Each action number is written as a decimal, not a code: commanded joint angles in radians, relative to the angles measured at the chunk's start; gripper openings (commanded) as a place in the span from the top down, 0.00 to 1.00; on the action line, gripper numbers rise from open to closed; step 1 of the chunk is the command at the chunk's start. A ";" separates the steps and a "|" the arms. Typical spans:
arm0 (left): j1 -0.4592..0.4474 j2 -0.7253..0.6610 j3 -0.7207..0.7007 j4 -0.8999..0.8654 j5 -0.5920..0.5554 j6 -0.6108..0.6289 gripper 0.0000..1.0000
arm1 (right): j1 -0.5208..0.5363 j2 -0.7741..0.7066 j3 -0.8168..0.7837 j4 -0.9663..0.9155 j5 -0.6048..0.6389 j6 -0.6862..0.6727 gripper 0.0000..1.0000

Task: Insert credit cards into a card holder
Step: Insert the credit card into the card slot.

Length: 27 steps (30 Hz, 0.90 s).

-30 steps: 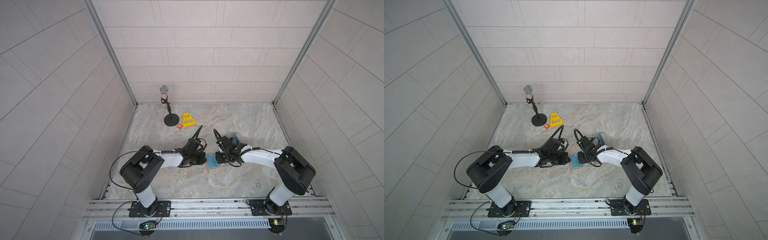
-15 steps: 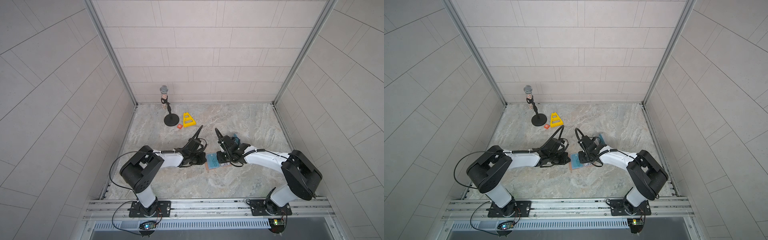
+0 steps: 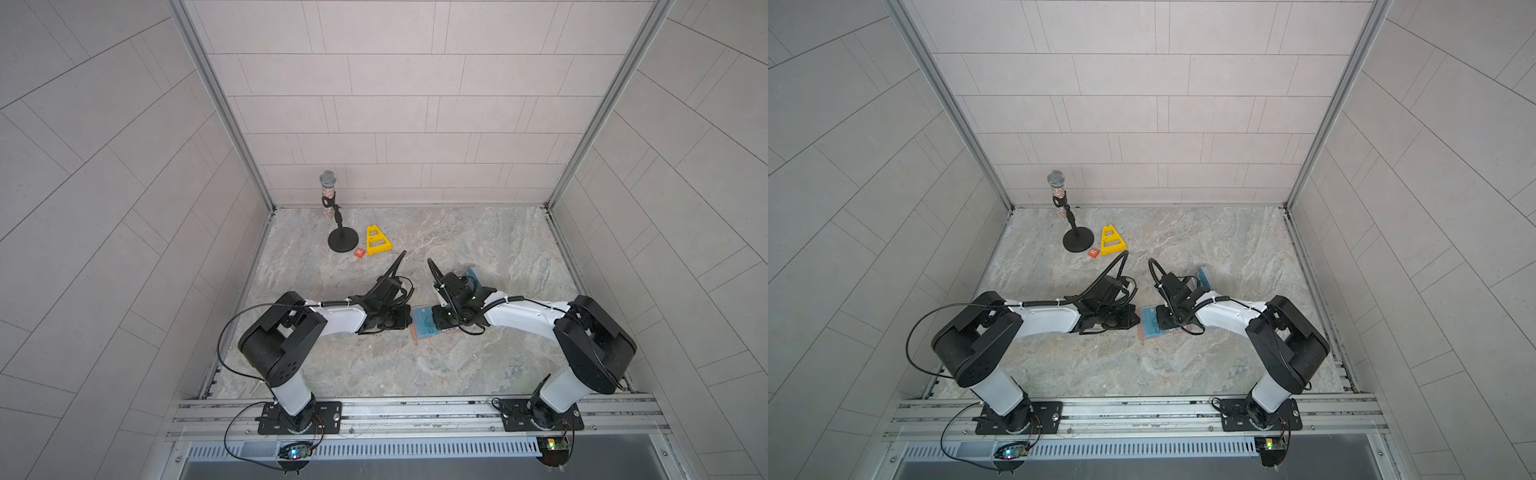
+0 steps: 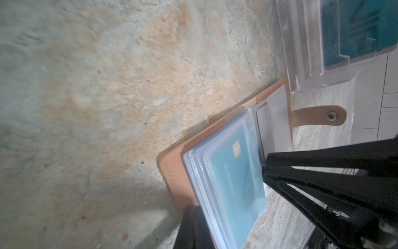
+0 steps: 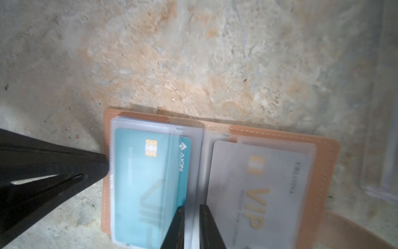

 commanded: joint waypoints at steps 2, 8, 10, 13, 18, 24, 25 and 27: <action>0.003 -0.027 -0.018 -0.097 -0.033 0.018 0.98 | 0.003 0.019 0.000 0.006 0.027 -0.001 0.84; 0.003 -0.063 -0.017 -0.088 -0.012 0.023 0.93 | 0.003 0.035 -0.010 0.020 0.022 0.001 0.84; 0.002 -0.065 -0.019 -0.074 0.004 0.019 0.92 | 0.003 0.038 -0.013 0.026 0.019 0.004 0.84; 0.000 -0.067 -0.024 -0.047 0.025 0.013 0.91 | 0.003 0.038 -0.014 0.028 0.019 0.004 0.84; -0.003 -0.049 -0.025 -0.008 0.054 -0.004 0.92 | 0.003 0.037 -0.018 0.030 0.019 0.006 0.85; -0.012 -0.028 -0.019 0.024 0.070 -0.020 0.96 | 0.003 0.045 -0.027 0.032 0.028 0.006 0.85; -0.014 -0.024 -0.015 0.022 0.068 -0.020 0.96 | 0.003 0.047 -0.026 0.031 0.028 0.006 0.85; -0.015 -0.021 -0.015 0.017 0.056 -0.023 0.97 | 0.003 0.054 -0.026 0.029 0.028 0.006 0.85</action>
